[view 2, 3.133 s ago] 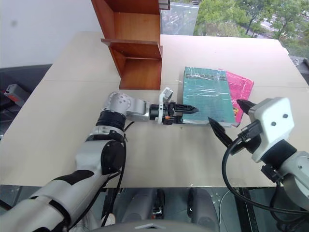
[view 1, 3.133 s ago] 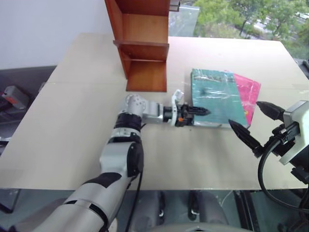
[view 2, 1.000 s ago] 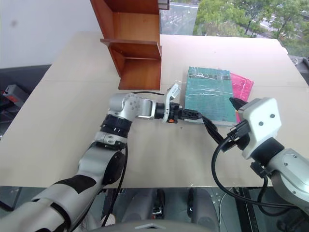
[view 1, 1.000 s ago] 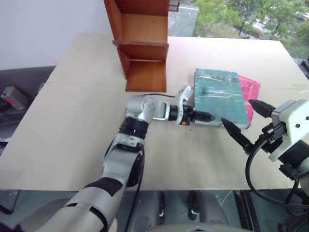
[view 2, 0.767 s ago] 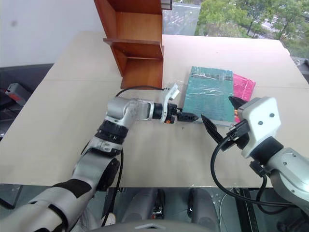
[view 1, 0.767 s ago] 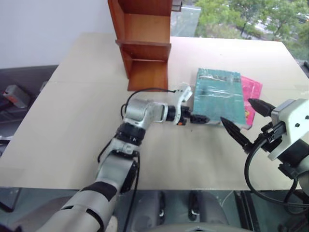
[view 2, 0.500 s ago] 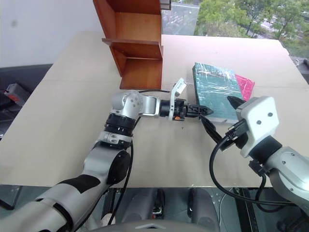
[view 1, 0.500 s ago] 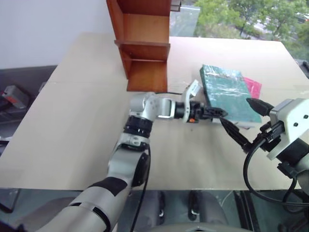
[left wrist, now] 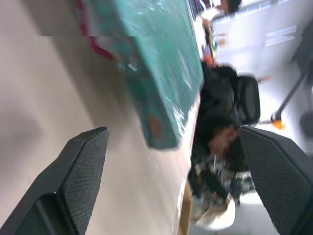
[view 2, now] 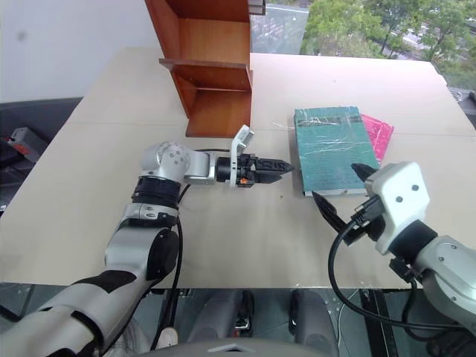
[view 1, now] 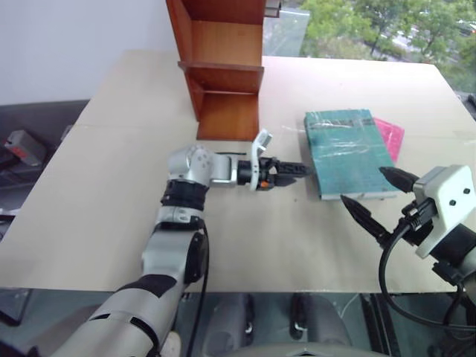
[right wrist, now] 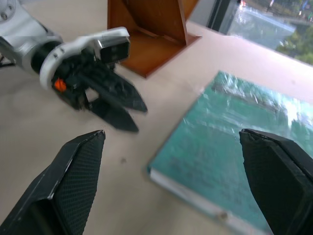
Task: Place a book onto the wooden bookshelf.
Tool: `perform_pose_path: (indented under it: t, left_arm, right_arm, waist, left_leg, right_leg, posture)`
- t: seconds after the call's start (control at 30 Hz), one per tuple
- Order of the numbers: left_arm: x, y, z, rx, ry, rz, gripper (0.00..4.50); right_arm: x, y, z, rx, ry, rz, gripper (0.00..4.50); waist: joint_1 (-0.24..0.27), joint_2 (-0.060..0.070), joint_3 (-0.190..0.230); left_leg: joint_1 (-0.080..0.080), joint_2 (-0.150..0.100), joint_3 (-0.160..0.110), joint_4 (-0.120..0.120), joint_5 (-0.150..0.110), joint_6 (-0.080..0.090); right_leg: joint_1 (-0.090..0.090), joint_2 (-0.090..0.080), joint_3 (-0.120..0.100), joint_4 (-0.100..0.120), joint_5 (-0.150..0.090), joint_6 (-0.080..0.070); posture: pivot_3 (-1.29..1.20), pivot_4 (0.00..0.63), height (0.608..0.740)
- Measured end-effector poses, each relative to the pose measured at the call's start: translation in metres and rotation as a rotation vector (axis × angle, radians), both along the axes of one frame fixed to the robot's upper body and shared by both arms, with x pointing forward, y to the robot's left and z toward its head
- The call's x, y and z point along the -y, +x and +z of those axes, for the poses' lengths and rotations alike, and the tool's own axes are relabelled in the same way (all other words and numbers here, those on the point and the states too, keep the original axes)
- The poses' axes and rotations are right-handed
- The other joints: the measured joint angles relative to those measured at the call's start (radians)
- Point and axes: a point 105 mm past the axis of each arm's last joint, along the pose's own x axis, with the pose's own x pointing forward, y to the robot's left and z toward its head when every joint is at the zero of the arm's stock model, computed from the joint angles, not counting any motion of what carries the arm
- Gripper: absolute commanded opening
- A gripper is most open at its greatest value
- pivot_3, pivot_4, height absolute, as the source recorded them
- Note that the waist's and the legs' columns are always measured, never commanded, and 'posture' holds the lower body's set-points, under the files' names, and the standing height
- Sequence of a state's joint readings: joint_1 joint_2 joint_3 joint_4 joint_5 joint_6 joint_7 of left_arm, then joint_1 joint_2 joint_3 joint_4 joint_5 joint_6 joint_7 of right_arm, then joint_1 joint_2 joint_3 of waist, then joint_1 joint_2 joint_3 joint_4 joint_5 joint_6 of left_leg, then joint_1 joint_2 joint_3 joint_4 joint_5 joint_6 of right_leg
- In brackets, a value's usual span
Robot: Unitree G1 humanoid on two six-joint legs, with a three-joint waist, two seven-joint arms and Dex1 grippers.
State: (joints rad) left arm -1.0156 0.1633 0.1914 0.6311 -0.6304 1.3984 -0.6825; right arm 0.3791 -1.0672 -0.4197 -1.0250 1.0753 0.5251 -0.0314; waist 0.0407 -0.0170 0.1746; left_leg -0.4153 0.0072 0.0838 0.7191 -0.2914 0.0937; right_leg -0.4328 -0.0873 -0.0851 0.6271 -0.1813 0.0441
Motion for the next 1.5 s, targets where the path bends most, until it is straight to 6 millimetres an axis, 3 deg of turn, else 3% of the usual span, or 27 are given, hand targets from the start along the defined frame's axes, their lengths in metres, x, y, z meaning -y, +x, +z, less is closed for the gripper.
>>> perform_pose_path:
  t: [0.17,0.33,0.5,0.73,0.83,1.03,1.1,1.5]
  left_arm:
    - [-0.001,0.020,0.003,-0.027,-0.035,0.099,4.45]
    - [0.021,0.031,-0.006,-0.062,-0.065,0.144,4.45]
    - [0.055,0.033,-0.012,-0.030,-0.066,0.150,4.45]
    - [0.064,0.039,-0.014,0.011,-0.102,0.206,4.45]
    - [0.065,0.041,-0.016,-0.002,-0.111,0.233,3.70]
    - [0.063,0.041,-0.015,-0.039,-0.140,0.243,0.77]
    - [0.063,0.040,-0.012,-0.072,-0.178,0.244,0.06]
    - [0.044,0.033,0.003,-0.195,-0.274,0.178,0.06]
  right_arm:
    - [0.018,-0.017,-0.013,-0.093,-0.005,-0.029,4.50]
    - [0.031,-0.036,-0.016,-0.119,0.007,-0.055,4.50]
    - [0.024,-0.035,-0.005,-0.054,-0.008,-0.017,4.50]
    - [0.015,-0.033,-0.005,-0.026,-0.005,-0.011,4.50]
    - [0.012,-0.033,-0.003,-0.005,-0.004,-0.009,4.50]
    - [0.011,-0.033,-0.003,0.012,0.001,-0.026,4.50]
    - [0.011,-0.033,-0.004,0.015,-0.001,-0.028,4.50]
    - [0.006,-0.030,0.001,0.045,0.004,-0.014,4.50]
  waist:
    - [0.001,-0.001,-0.001]
    - [0.001,-0.003,-0.001]
    - [-0.003,-0.004,0.000]
    - [0.000,-0.004,0.000]
    - [0.002,-0.004,0.000]
    - [0.001,-0.004,0.000]
    - [0.000,-0.004,0.000]
    - [-0.002,-0.005,0.000]
  left_leg:
    - [0.000,-0.001,0.001,0.000,-0.001,0.001]
    - [0.000,-0.001,0.001,0.000,-0.001,0.002]
    - [0.001,0.000,0.002,0.000,-0.001,0.002]
    - [-0.001,0.000,0.002,0.000,-0.002,0.002]
    - [-0.001,-0.001,0.003,0.000,-0.002,0.003]
    - [-0.001,0.000,0.002,0.000,-0.002,0.003]
    - [-0.001,0.000,0.003,0.000,-0.002,0.003]
    - [0.000,0.000,0.004,0.000,-0.002,0.003]
  right_leg:
    - [0.000,0.000,-0.001,-0.001,-0.001,0.003]
    - [0.001,-0.001,-0.002,-0.002,-0.002,0.004]
    - [0.000,-0.001,0.001,-0.001,-0.002,0.004]
    - [-0.001,-0.001,0.003,-0.002,0.000,0.001]
    - [-0.001,-0.002,0.003,-0.002,-0.001,0.002]
    - [-0.001,-0.001,0.002,-0.002,-0.002,0.004]
    - [-0.001,-0.001,0.002,-0.002,-0.002,0.004]
    - [-0.001,0.000,0.000,-0.001,-0.002,0.004]
  posture:
    - [0.00,0.150,0.738]
    - [0.00,0.150,0.738]
    - [0.00,0.150,0.738]
    - [0.00,0.150,0.738]
    - [0.00,0.150,0.738]
    - [0.00,0.150,0.738]
    - [0.00,0.150,0.738]
    - [0.00,0.150,0.738]
